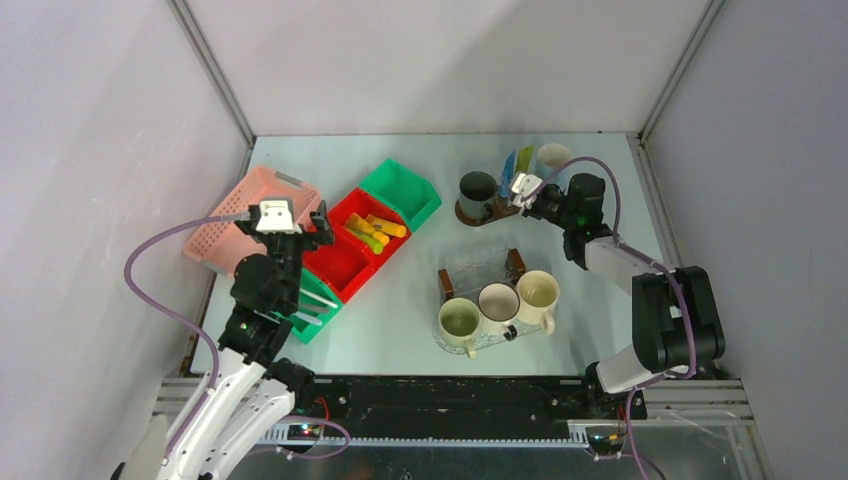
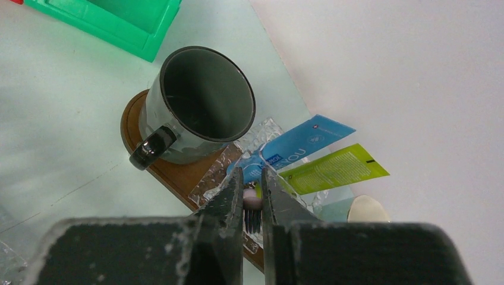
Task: Prepare toiletry sets of a toothbrush and toothpaste on the tray
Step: Place the toothbrush in the toothpaste holder.
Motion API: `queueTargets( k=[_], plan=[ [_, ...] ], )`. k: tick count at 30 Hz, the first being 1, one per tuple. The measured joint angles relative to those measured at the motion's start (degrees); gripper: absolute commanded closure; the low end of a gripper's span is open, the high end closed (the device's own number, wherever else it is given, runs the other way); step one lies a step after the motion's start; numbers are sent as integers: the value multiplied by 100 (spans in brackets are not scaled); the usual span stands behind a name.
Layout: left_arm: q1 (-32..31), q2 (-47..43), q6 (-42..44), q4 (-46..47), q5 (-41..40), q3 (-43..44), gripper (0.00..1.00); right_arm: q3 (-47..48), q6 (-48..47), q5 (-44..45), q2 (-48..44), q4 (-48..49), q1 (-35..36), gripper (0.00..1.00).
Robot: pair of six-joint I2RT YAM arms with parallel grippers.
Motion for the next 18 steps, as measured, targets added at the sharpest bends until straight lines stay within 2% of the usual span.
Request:
queueTargets(
  k=[14,18],
  plan=[
    [26,-9,-2,0,-2,0,0,-4,46,-127,31,-72,-111,75],
    [26,-39,-2,-4,-2,0,0,-4,52,-151,31,-85,-122,68]
  ],
)
